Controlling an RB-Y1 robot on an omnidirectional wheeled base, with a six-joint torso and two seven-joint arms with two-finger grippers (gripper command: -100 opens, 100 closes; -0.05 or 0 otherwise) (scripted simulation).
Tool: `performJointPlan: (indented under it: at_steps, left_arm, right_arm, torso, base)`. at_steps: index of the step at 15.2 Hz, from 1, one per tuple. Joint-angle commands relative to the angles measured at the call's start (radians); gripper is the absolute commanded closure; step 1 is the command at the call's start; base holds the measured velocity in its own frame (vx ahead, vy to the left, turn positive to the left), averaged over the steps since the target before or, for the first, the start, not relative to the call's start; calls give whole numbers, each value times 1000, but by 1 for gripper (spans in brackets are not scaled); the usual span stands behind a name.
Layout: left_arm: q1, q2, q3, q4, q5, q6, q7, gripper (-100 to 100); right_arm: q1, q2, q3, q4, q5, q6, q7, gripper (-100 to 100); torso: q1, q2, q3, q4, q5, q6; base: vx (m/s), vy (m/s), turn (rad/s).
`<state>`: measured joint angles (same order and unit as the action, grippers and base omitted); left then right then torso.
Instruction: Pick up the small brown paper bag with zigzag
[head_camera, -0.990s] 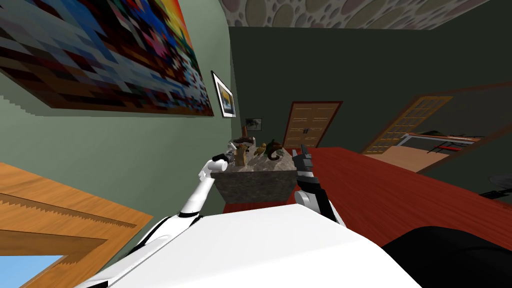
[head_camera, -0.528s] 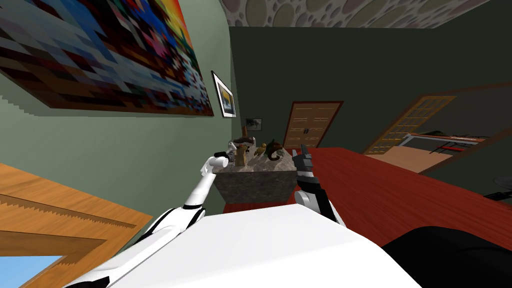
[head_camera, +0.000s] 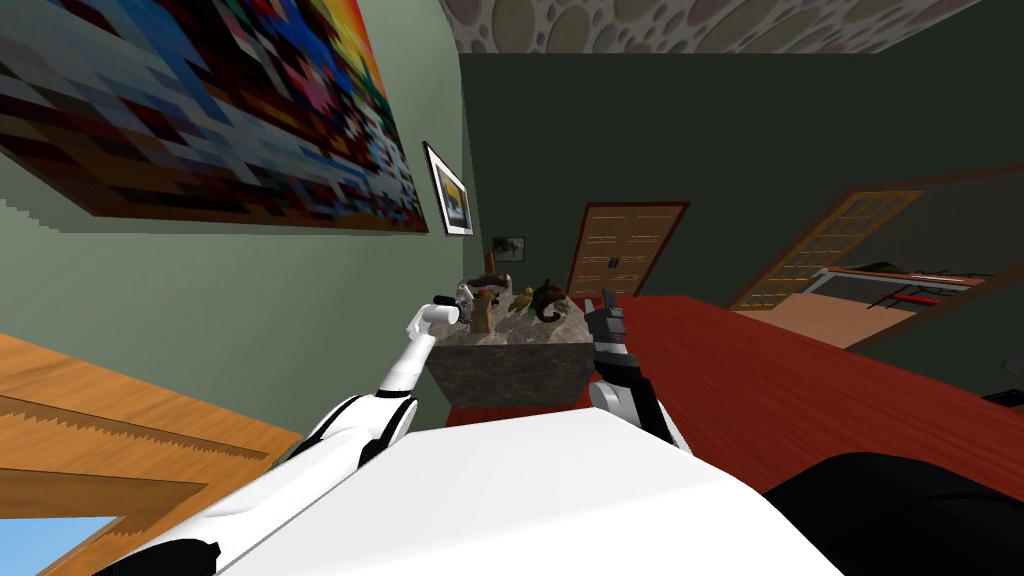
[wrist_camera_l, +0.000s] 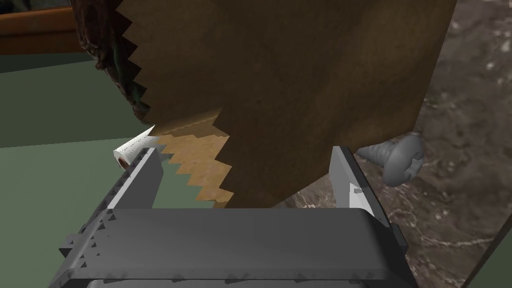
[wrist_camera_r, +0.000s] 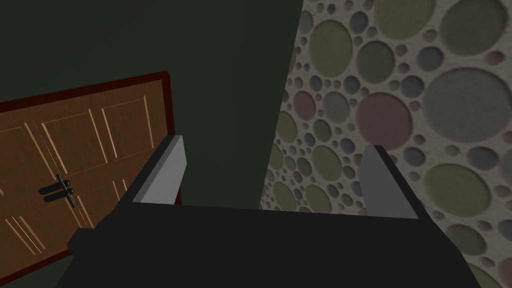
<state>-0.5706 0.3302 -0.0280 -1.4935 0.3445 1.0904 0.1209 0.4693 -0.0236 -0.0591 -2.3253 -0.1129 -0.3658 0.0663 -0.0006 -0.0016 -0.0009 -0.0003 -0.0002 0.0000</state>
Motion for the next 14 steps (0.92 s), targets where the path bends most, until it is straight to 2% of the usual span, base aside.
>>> performJointPlan:
  at_steps: [1, 2, 3, 5, 6, 9, 10, 12, 13, 14]
  left_arm:
    - [-14, 1, 1, 10, 5, 50, 4, -100]
    - [-14, 1, 1, 10, 5, 52, 4, -100]
    - [-59, 3, 3, 46, 19, 88, 13, -100]
    - [-59, 3, 3, 46, 19, 124, 13, -100]
    - [-102, 5, 6, 81, 32, 147, 22, -100]
    - [-103, 5, 6, 81, 32, 195, 22, -100]
    - [-145, 6, 8, 114, 45, 224, 31, -100]
    - [-145, 6, 8, 114, 45, 264, 31, -100]
    - [-145, 6, 8, 114, 45, 265, 31, -100]
    - [-186, 8, 11, 145, 57, 302, 39, -100]
  right_arm:
    - [0, 0, 0, 0, 0, 0, 0, 0]
    - [0, 0, 0, 0, 0, 0, 0, 0]
    - [0, 0, 0, 0, 0, 0, 0, 0]
    - [0, 0, 0, 0, 0, 0, 0, 0]
    - [0, 0, 0, 0, 0, 0, 0, 0]
    - [0, 0, 0, 0, 0, 0, 0, 0]
    - [0, 0, 0, 0, 0, 0, 0, 0]
    - [0, 0, 0, 0, 0, 0, 0, 0]
    - [0, 0, 0, 0, 0, 0, 0, 0]
    - [0, 0, 0, 0, 0, 0, 0, 0]
  torso:
    - [0, 0, 0, 0, 0, 0]
    - [0, 0, 0, 0, 0, 0]
    - [0, 0, 0, 0, 0, 0]
    - [0, 0, 0, 0, 0, 0]
    - [0, 0, 0, 0, 0, 0]
    - [0, -1, -1, 0, 0, 0]
    - [0, 0, 0, 0, 0, 0]
    - [0, -1, 0, 0, 0, 0]
    - [0, -1, 0, 0, 0, 0]
    - [0, 0, 0, 0, 0, 0]
  base:
    - [17, -4, 2]
    - [12, -2, 0]
    - [20, -4, 16]
    - [25, -5, 9]
    - [29, -7, 14]
    - [26, -3, 4]
    - [26, 0, 13]
    - [30, -1, 6]
    - [16, -1, 0]
    - [26, -6, 10]
